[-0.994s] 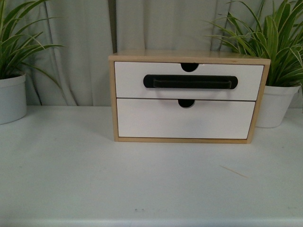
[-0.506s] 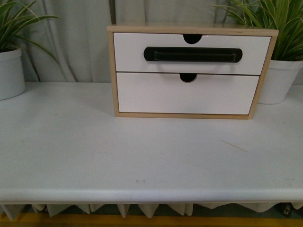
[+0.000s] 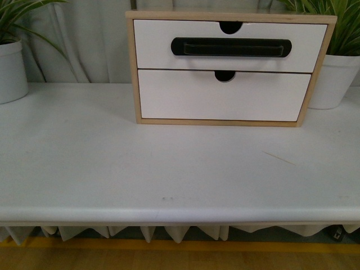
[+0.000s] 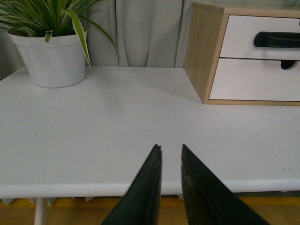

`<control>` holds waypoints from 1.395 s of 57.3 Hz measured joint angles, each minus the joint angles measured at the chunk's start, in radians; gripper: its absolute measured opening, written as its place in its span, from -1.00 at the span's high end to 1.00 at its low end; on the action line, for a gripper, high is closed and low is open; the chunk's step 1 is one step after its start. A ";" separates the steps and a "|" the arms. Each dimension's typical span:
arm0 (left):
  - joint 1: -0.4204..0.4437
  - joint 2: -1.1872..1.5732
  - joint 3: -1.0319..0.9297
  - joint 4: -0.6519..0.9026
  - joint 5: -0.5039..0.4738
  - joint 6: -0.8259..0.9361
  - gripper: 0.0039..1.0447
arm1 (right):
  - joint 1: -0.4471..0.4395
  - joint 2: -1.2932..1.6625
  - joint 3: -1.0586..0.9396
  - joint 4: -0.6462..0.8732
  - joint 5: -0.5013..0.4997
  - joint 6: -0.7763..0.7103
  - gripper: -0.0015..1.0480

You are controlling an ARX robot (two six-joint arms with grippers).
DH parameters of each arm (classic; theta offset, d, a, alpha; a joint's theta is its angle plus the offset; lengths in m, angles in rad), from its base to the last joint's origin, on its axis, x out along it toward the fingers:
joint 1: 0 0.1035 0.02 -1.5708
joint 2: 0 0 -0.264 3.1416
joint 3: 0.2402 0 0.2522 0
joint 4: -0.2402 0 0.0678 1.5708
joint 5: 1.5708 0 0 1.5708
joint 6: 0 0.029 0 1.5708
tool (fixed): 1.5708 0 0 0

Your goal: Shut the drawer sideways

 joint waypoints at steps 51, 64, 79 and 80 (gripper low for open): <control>0.000 0.000 0.000 0.000 0.000 0.001 -0.89 | 0.000 0.000 0.000 0.000 0.000 0.002 -0.83; 0.000 0.000 0.000 0.000 0.000 0.001 -0.89 | 0.000 0.000 0.000 0.000 0.000 0.002 -0.83; 0.000 0.000 0.000 0.000 0.000 0.001 -0.89 | 0.000 0.000 0.000 0.000 0.000 0.002 -0.83; 0.000 0.000 0.000 0.000 0.000 0.001 -0.89 | 0.000 0.000 0.000 0.000 0.000 0.002 -0.83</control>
